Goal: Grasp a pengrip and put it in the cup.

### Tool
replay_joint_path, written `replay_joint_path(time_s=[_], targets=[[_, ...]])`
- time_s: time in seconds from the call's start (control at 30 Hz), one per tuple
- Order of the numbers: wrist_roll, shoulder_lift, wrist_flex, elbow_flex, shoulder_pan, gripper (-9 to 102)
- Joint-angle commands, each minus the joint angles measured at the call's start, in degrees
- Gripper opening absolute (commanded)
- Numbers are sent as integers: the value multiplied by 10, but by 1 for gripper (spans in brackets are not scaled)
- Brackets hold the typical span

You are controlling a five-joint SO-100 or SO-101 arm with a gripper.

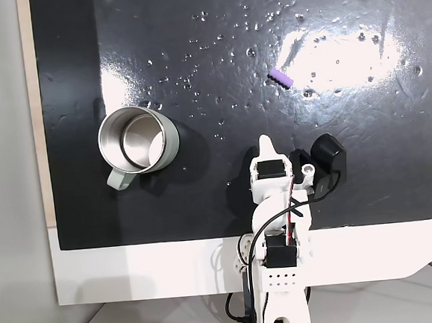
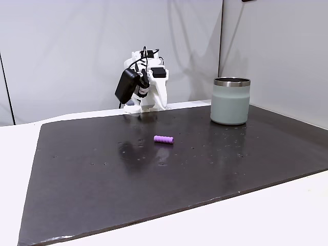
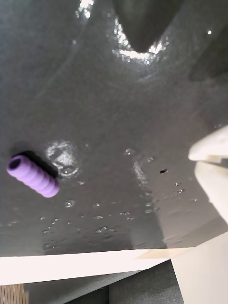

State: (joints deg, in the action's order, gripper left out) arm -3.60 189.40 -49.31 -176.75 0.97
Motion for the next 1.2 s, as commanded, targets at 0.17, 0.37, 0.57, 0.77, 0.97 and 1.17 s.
replay_joint_path(time_s=[0.17,0.37,0.57,0.77,0.97,1.17], targets=[[-12,7,-6,34,-15,0],[-51,-72,-50,124,-34,0],[-71,-217,-39,219,-34,0],[-94,-434,-15,326,-14,0],[-116,-592,17,382,-2,0],[-117,-707,43,426,-2,0]])
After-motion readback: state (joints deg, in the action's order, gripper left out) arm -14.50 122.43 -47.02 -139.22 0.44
